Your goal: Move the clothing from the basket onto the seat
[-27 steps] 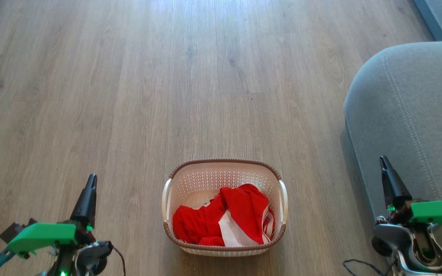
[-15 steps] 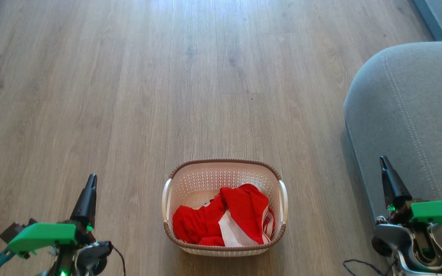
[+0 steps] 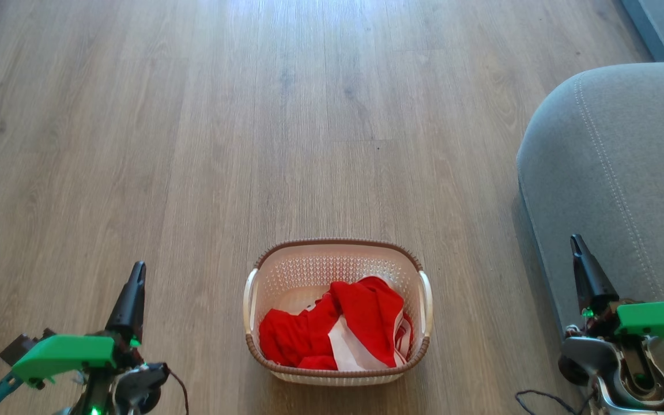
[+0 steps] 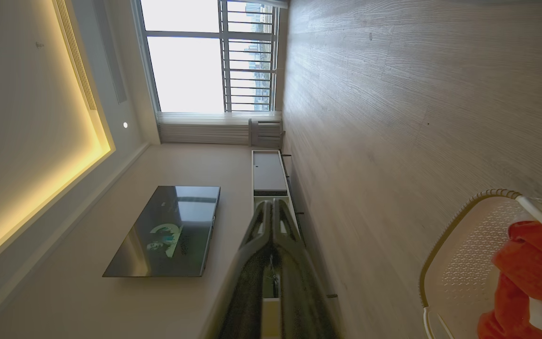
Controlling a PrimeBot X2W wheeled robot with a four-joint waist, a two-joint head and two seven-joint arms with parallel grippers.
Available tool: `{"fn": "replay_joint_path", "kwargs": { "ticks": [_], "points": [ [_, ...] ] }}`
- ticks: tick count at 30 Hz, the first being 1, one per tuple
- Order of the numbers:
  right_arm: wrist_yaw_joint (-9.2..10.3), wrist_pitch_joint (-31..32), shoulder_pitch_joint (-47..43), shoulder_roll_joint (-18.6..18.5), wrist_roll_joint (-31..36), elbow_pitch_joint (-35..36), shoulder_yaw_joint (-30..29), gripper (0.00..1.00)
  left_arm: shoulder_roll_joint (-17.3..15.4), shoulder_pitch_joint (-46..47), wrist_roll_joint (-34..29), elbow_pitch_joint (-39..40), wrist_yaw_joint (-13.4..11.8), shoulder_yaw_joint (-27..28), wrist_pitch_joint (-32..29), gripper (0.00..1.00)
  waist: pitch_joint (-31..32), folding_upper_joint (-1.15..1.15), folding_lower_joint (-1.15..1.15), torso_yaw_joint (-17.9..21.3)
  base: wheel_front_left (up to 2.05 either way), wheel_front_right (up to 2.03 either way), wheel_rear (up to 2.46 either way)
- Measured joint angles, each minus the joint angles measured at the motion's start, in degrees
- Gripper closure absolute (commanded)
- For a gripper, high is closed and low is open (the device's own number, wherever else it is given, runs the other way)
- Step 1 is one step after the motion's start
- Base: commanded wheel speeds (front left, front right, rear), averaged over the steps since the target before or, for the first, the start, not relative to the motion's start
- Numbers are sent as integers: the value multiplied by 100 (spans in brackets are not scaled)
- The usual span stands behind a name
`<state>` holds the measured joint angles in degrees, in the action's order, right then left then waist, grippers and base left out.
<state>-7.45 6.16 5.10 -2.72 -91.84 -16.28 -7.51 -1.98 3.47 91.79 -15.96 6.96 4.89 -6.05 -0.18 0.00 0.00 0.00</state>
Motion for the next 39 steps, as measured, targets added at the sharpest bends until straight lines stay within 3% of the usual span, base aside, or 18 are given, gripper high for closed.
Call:
{"fn": "replay_joint_path", "kwargs": {
  "ticks": [39],
  "points": [
    [0, 0, 0, 0, 0, 0, 0, 100, -1, 0, 0, 0, 0, 0, 0, 100, 0, 0, 0, 0, 0, 0, 0]
  ]
}}
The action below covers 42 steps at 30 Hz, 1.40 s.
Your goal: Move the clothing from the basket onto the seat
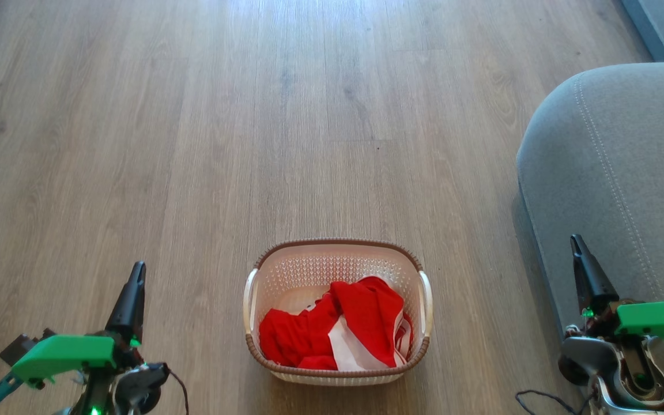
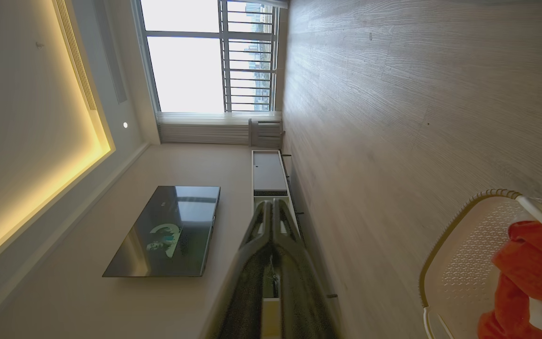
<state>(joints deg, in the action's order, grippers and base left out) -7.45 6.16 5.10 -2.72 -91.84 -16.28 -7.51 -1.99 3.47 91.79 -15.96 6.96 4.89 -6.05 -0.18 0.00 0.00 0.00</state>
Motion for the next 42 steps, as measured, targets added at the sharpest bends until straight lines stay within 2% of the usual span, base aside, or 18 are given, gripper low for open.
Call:
{"fn": "replay_joint_path", "kwargs": {
  "ticks": [42],
  "points": [
    [0, 0, 0, 0, 0, 0, 0, 100, 0, 0, 0, 0, 0, 0, 0, 100, 0, 0, 0, 0, 0, 0, 0]
  ]
}}
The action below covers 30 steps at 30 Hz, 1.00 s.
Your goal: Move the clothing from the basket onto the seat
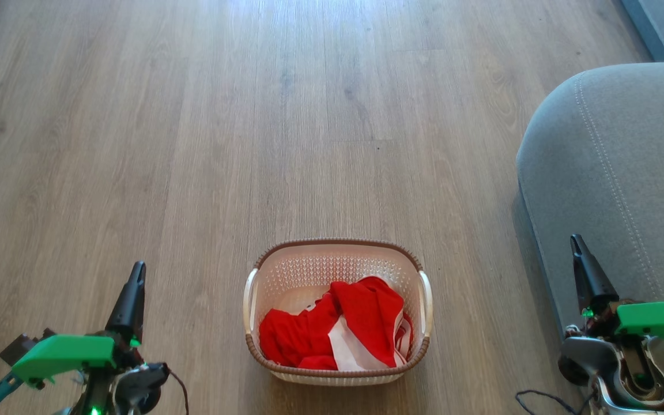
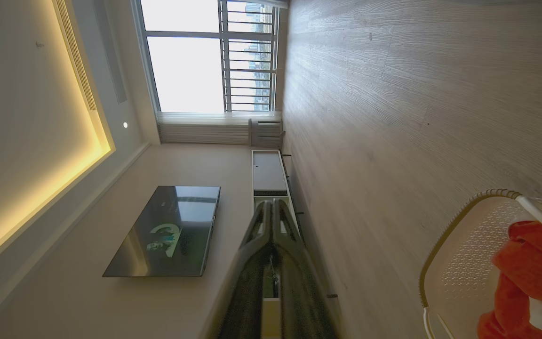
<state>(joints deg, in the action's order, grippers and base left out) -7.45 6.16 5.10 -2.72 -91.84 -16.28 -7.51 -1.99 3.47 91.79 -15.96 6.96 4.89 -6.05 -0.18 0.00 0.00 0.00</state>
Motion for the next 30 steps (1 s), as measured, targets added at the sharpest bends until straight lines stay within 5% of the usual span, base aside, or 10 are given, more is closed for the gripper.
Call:
{"fn": "replay_joint_path", "kwargs": {
  "ticks": [30],
  "points": [
    [0, 0, 0, 0, 0, 0, 0, 100, 0, 0, 0, 0, 0, 0, 0, 100, 0, 0, 0, 0, 0, 0, 0]
  ]
}}
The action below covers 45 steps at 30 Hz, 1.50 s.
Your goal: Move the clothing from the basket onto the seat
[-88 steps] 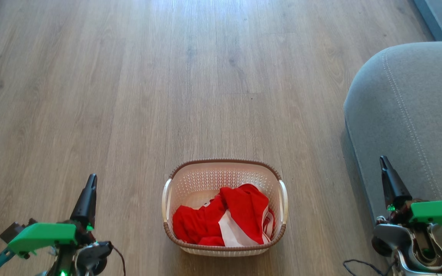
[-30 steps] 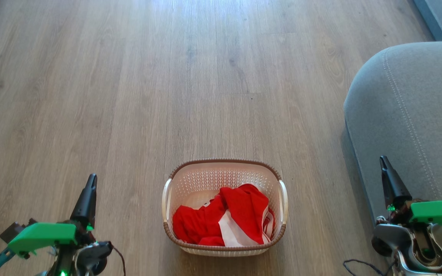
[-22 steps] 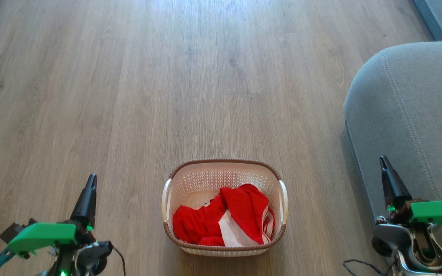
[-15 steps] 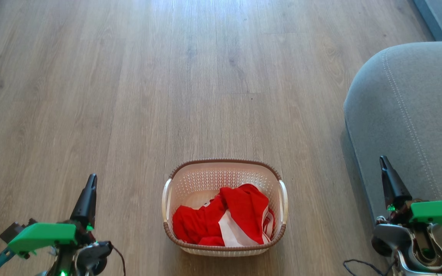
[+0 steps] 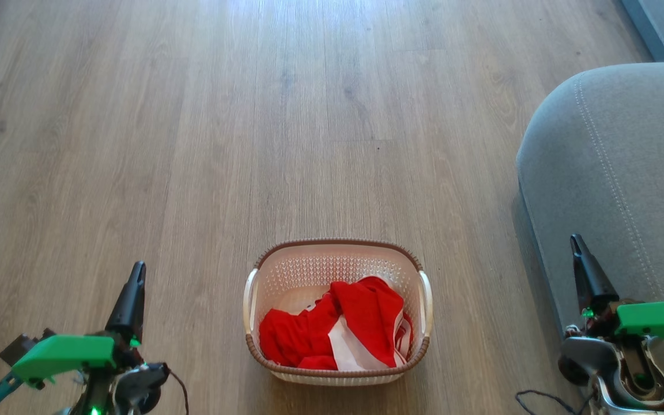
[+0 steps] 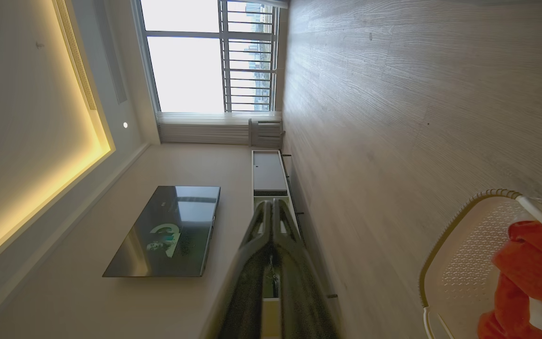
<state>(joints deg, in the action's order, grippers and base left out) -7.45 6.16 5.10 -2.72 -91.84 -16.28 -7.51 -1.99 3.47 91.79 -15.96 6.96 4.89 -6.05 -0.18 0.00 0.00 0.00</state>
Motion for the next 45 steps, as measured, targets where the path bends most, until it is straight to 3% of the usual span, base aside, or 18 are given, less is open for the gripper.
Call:
{"fn": "replay_joint_path", "kwargs": {
  "ticks": [1, 2, 4, 5, 6, 11, 27, 45],
  "points": [
    [0, 0, 0, 0, 0, 0, 0, 100, 0, 0, 1, 0, 0, 0, 0, 100, 0, 0, 0, 0, 0, 0, 0],
    [0, 0, 0, 0, 0, 0, 0, 0, 0, 0, 0, 0, 0, 0, 0, 0, 0, 0, 0, 0, 0, 0, 0],
    [-1, -1, -14, 9, 1, -144, 14, 0, 15, -36, -1, -115, -10, -2, 7, 0, 0, 0, 0, 0, 0, 0, 0],
    [-1, -1, -46, 16, 1, -242, 23, 100, 24, -88, -1, -207, -11, -4, 7, 100, 0, 0, 0, 0, 0, 0, 0],
    [-1, -2, -101, 30, 1, -339, 30, 0, 31, -161, -1, -298, -11, -7, 7, 0, -1, 0, 0, 0, 0, 0, 0],
    [0, -4, -357, 66, 2, -636, 65, 0, 46, -469, -2, -584, -14, -5, 9, 0, -6, 0, 0, 0, 0, 0, 0],
    [0, -275, 13, 51, 221, -697, 476, 0, -34, -232, -227, -584, -14, -112, 269, 0, -33, 0, 0, 6, 0, 0, 0],
    [0, -577, 465, -64, 1327, -962, 902, 0, -156, 34, -1479, -571, -10, -124, 573, 0, -98, 0, 0, 20, 0, 0, 0]
  ]
}}
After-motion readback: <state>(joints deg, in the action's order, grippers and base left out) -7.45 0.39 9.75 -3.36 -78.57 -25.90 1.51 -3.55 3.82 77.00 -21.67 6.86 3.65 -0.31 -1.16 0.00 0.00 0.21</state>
